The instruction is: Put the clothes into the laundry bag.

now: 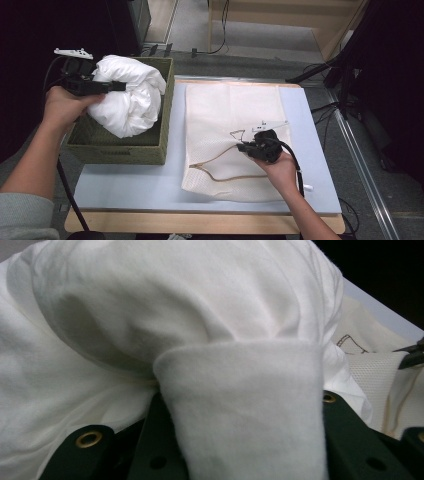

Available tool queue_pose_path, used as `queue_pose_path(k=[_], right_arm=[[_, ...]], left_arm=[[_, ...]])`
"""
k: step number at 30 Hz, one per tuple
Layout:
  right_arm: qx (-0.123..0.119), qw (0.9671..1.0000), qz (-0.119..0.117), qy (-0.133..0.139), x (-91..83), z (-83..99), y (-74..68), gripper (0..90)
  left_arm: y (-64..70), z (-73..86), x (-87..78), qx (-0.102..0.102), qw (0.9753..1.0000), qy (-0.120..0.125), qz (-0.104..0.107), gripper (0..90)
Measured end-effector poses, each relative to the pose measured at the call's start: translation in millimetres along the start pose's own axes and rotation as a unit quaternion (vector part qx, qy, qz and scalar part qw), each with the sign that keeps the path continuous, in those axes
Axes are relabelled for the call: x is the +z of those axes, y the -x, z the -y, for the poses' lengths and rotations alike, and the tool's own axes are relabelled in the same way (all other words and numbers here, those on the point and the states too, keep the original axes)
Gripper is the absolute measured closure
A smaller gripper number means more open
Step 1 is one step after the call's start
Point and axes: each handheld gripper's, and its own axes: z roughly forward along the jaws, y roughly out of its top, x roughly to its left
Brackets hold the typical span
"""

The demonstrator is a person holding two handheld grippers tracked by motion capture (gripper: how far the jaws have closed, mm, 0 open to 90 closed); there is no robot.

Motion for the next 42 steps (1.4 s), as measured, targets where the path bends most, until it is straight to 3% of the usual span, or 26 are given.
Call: queue_pose_path(k=[8,13,20,26,34,42], right_arm=[[-0.001,1.0,0.0,-0.001,0.5,-1.2,0.4,85.7],[0.002,1.0,-0.004,-0.002,0.0,-3.0,1.3,85.9],[0.003,1.0,-0.006,-0.001,-0.5,-4.8,2.8,85.9],[0.007,0.9999,-0.008,-0.001,-0.6,-6.6,3.8,85.9],[0.004,0.9999,-0.009,-0.004,-0.6,-9.6,4.1,85.9],[0.004,0.9999,-0.012,-0.004,-0.6,-11.8,5.1,85.9]], left_arm=[[16.8,-9.9,-21.2,0.027,0.9992,0.0,0.03,68.3],[34.8,-15.0,-30.3,0.049,0.9974,0.003,0.052,68.3],[48.6,-20.7,-41.1,0.061,0.9953,0.014,0.073,68.3],[57.7,-22.7,-43.0,0.064,0.9936,0.015,0.092,68.3],[81.6,-26.2,-38.9,0.071,0.9881,0.016,0.136,68.2],[101.1,-27.9,-32.2,0.077,0.9843,0.011,0.159,68.1]])
